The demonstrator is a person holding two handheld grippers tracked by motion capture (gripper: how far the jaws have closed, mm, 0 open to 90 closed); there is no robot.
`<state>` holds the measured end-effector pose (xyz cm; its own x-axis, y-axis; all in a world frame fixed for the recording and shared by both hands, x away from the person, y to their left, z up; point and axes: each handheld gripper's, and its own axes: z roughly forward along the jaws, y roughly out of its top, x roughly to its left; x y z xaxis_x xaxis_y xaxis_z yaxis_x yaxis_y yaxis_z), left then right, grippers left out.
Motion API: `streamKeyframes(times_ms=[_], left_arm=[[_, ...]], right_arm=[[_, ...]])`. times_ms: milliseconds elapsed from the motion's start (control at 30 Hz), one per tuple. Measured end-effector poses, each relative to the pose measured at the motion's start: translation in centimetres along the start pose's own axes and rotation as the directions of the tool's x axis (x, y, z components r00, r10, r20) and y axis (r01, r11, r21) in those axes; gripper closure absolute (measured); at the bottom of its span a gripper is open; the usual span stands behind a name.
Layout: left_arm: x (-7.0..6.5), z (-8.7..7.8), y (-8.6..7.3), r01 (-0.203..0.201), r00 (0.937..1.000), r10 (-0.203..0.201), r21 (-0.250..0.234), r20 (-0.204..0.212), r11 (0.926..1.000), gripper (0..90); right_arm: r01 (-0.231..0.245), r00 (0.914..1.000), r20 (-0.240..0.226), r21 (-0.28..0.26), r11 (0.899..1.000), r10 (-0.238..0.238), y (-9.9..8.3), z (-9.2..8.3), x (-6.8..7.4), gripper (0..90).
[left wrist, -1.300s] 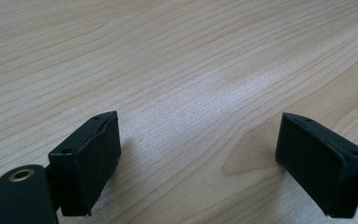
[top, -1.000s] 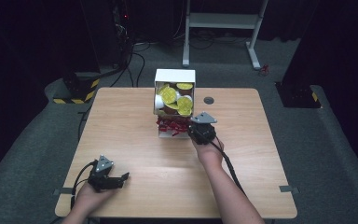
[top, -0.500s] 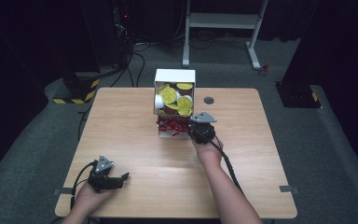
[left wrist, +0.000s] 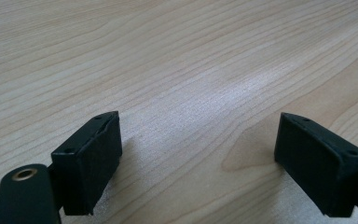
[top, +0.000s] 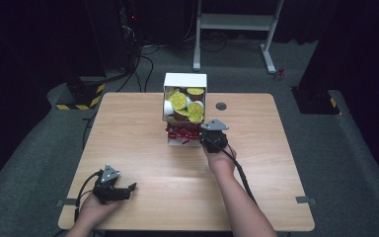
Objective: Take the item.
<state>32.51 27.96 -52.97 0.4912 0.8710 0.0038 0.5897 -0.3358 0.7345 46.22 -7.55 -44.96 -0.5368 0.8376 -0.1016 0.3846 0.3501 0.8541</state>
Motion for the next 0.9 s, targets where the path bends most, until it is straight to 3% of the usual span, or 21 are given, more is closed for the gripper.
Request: streamKeyframes(times_ms=[733,900], left_arm=[[0.0,0.0,0.0,-0.005,1.0000,0.005,0.001,-0.002,1.0000,15.1],[0.0,0.0,0.0,-0.008,1.0000,0.008,0.001,-0.002,1.0000,15.1]], right_arm=[[-0.012,0.9999,-0.009,-0.029,1.000,0.012,-0.7,-1.6,0.2,86.1],[0.006,0.9999,-0.008,-0.038,0.999,-0.007,-0.8,-2.3,0.3,86.7]])
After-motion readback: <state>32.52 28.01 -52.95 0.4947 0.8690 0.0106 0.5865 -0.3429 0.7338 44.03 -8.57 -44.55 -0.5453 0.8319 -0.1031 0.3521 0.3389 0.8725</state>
